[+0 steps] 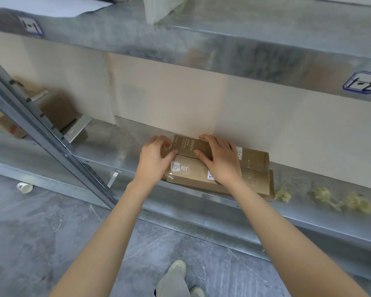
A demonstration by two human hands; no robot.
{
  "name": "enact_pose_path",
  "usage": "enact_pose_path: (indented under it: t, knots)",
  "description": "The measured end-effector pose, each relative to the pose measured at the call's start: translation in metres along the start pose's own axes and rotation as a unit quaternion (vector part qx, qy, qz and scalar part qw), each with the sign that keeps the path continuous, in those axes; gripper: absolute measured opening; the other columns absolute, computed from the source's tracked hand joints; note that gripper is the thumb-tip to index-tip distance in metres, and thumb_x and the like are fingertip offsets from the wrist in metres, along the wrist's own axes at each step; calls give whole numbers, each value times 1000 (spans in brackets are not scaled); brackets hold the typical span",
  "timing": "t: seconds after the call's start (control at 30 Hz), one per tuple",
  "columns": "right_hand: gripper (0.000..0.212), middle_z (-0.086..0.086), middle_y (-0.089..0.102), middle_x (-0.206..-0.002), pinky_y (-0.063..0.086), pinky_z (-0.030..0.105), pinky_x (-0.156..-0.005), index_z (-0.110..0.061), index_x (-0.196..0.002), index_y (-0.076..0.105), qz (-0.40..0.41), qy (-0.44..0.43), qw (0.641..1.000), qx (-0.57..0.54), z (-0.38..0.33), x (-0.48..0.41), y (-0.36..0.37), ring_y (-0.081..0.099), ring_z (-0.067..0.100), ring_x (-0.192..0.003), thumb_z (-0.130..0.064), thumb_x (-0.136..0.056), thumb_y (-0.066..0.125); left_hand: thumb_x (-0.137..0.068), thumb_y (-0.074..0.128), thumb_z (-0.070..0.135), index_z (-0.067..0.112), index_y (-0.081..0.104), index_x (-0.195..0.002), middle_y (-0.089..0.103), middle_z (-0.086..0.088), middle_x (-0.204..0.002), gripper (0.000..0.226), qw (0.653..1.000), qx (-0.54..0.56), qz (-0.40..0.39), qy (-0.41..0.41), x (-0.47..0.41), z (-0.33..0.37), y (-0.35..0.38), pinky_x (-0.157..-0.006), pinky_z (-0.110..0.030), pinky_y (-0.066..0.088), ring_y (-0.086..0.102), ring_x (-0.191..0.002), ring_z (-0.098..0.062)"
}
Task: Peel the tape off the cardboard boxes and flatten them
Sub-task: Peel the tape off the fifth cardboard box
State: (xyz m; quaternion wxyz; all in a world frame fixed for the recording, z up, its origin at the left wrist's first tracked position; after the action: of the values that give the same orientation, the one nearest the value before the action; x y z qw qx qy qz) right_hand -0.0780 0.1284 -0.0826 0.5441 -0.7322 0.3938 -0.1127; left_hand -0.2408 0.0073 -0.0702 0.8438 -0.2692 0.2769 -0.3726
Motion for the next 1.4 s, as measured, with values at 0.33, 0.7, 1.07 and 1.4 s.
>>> enact_pose_path:
  t: [0.33, 0.7, 1.07, 1.4]
  knots:
    - [41, -13, 53, -133, 25, 26, -102, -32, -132, 49, -19, 10, 1000, -18, 3, -4, 0, 46, 12, -125, -53, -97, 46, -86, 66, 1, 14, 66, -82, 61, 6, -72, 13, 999, -31, -8, 13, 1, -8, -12, -60, -11, 37, 55, -66, -13]
    - [41, -12, 53, -132, 23, 23, -100, -32, -133, 49, -19, 13, 1000, -12, 2, -3, -1, 45, 12, -124, -52, -97, 46, -84, 68, -4, 11, 61, -105, 67, 1, -107, 26, 990, 129, 29, -45, 2, -2, -26, -73, -8, 48, 66, -86, 2]
    - [40, -12, 54, -130, 25, 25, -100, -32, -131, 50, -10, 8, 1000, -9, 1, -2, 0, 47, 12, -122, -52, -96, 48, -85, 54, -17, 8, 59, -109, 67, -1, -111, 35, 954, 273, 61, -108, -8, -12, -2, -88, -18, 52, 69, -104, -6]
    - [40, -11, 54, -130, 27, 28, -103, -33, -131, 49, -18, 13, 1000, -15, 3, -5, 2, 48, 13, -121, -53, -96, 47, -95, 59, 11, 13, 73, -110, 73, 3, -105, 21, 995, 63, -60, -55, -8, -16, 1, -79, -9, 41, 62, -95, -6]
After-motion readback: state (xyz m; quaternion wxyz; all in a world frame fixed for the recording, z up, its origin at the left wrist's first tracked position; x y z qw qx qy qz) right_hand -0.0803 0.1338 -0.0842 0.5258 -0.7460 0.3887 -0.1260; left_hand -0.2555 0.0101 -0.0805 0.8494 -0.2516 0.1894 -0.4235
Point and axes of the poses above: each hand's wrist, its own x-axis away from the middle knuckle, its own y-axis out of the palm, z = x × y, the point moved 4 cm from there along -x, towards the middle knuckle
